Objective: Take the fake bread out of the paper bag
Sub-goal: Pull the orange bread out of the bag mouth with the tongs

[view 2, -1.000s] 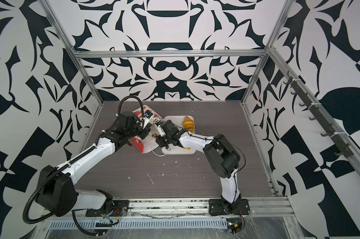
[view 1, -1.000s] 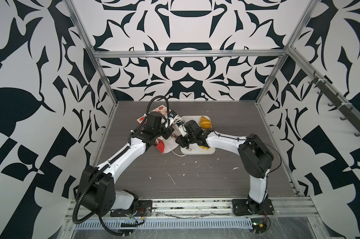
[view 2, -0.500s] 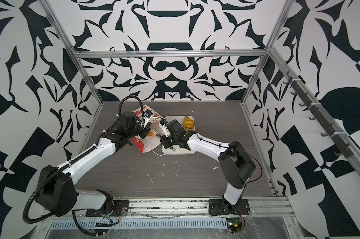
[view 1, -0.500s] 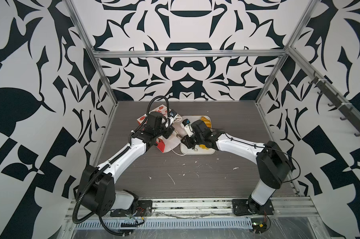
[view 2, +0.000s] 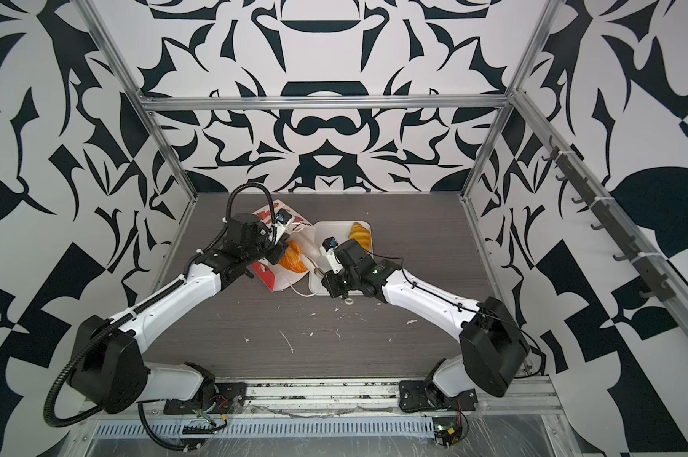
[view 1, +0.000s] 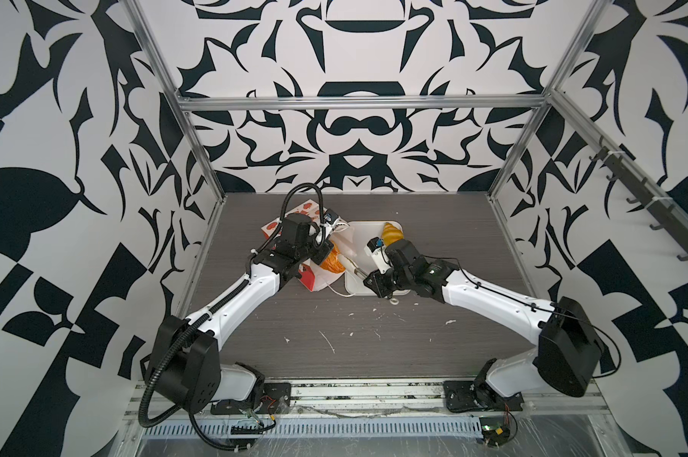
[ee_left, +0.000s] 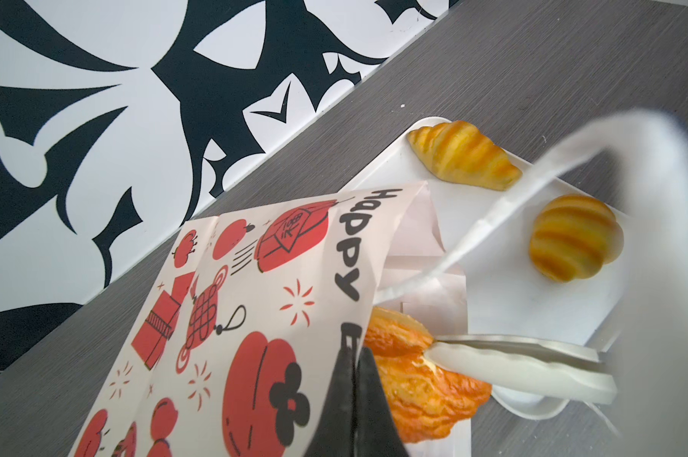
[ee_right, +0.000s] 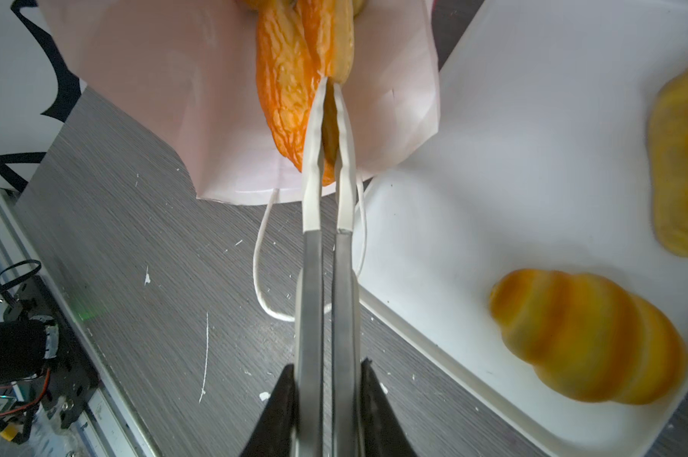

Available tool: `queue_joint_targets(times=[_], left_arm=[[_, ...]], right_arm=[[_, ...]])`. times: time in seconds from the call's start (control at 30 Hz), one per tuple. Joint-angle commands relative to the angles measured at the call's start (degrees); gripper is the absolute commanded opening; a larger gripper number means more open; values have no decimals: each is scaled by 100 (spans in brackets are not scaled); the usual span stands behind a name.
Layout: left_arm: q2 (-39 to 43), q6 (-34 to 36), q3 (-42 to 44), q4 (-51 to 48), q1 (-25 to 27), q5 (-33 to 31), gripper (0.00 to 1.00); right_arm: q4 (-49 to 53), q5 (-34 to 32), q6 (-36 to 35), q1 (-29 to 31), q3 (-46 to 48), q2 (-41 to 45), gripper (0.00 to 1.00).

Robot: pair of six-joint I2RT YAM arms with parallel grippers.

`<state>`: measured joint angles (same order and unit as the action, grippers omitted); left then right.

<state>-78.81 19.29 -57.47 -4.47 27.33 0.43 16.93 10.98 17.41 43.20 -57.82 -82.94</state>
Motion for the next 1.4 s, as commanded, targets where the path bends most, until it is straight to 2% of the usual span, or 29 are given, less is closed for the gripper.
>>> queue_joint_targets(times=[0.0,0.07,0.27,0.37,0.63,1.0,1.37], left_arm=[[-47,-58,83,116,0,4,0],[-61,-57,63,111,1,25,0],[-32,-68,70,66,1,45,0],[-4,-68,91,67,7,47,0],[-16,-79,113,102,0,78,0],[-25,-130,131,128,0,139,0],[-99,-138,138,183,7,158,0]], right_arm=[[-207,147,64,-13,43,112,25],[-207,240,56,-13,26,7,26],[-431,378,78,-21,10,-74,42],[-525,439,120,-64,47,11,45],[-636,93,42,-92,24,133,47],[-646,49,-183,-178,-300,-424,48],[-686,-121,-346,-207,-141,-219,49]])
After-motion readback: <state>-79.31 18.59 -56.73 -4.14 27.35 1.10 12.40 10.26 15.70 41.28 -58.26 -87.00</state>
